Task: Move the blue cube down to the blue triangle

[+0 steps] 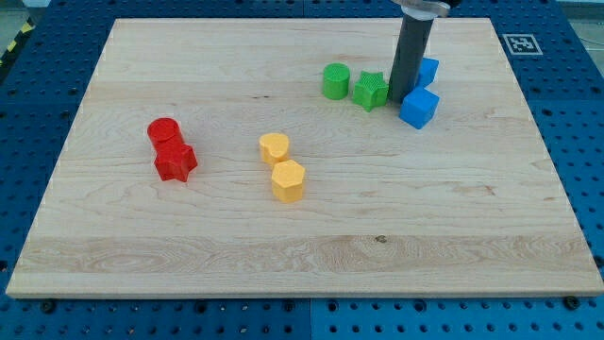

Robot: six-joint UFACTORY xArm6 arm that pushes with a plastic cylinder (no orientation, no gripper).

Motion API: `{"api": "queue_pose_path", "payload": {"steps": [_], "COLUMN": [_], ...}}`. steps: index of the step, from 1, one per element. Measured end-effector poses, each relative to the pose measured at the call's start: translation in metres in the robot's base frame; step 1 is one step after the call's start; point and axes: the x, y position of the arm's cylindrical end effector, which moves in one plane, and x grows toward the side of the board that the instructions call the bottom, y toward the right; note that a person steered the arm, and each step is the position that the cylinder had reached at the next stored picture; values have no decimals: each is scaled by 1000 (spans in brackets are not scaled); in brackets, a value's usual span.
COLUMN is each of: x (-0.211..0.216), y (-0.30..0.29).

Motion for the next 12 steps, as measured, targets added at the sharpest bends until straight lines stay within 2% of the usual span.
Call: {"api": "queue_pose_path", "payload": {"steps": [2, 5, 7, 8, 9, 10, 11, 12], "x": [24, 84, 37, 47, 91, 94, 69, 65], "y": [0, 5, 5, 19, 19, 35, 32, 32]}}
